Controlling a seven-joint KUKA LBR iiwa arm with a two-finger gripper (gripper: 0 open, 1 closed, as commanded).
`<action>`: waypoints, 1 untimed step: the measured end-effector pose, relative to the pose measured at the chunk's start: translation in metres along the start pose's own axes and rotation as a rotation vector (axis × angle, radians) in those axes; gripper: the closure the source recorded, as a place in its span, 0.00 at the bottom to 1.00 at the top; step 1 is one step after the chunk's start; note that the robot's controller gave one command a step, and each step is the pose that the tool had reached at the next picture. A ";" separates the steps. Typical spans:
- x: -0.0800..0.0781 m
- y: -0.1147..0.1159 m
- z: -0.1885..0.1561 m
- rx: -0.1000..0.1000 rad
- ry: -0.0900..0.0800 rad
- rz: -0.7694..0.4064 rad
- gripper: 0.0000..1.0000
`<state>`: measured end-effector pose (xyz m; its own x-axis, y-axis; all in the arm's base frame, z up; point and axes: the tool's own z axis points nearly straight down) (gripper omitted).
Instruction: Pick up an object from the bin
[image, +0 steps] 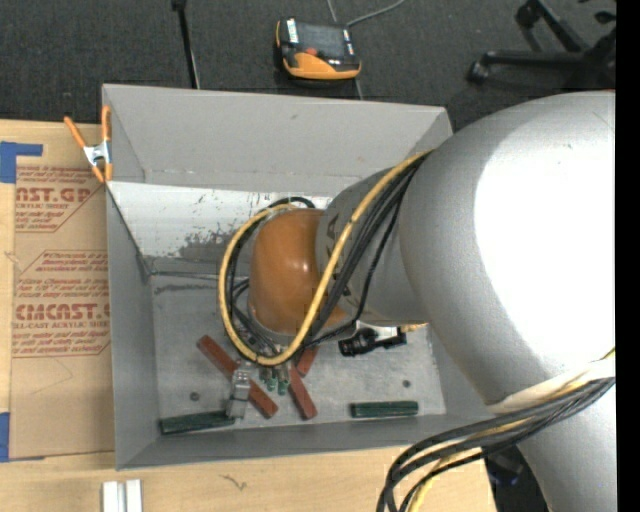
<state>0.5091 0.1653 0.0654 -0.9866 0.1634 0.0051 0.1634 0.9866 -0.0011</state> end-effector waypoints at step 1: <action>-0.012 -0.009 -0.004 -0.002 -0.005 0.153 0.00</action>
Offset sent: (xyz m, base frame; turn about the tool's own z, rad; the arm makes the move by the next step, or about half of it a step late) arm 0.0000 0.0000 0.0000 0.0000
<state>0.5193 0.1544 0.0695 -0.9501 0.3120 0.0001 0.3120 0.9501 0.0007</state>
